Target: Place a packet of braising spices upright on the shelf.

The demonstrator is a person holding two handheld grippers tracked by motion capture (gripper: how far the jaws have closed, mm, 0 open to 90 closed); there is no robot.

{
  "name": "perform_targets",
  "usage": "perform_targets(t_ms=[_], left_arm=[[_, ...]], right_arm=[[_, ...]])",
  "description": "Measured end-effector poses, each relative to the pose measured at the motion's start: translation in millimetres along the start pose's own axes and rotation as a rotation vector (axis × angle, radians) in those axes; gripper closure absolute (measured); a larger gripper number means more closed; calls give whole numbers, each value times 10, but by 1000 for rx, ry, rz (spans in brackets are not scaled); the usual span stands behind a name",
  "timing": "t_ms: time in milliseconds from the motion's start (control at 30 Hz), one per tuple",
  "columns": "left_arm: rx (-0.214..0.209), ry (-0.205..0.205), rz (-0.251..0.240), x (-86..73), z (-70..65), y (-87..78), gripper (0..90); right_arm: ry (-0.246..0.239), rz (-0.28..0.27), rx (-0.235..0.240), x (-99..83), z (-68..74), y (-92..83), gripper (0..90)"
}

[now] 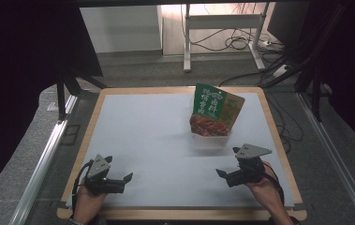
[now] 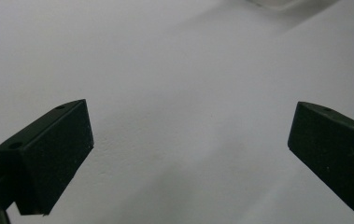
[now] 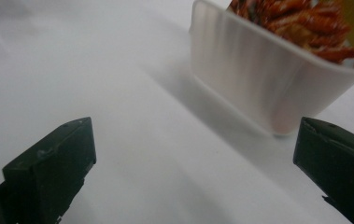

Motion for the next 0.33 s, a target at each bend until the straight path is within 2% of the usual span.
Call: perform_targets(t_ms=[167, 333], left_arm=[[-1, 3, 3, -1, -1, 2, 0], [-2, 4, 4, 4, -8, 11, 1]], right_arm=[[-9, 48, 10, -96, 7, 78, 0], [-11, 65, 15, -128, 13, 101, 0]])
Point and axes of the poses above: each handheld gripper's, and its own axes: y roughly forward along the jaws, x roughly out of its top, z roughly to its left, the point moved 3 cm from there along y, roughly forward along the jaws, and after that the axes turned 14 degrees about -z, right-handed, at the moved point
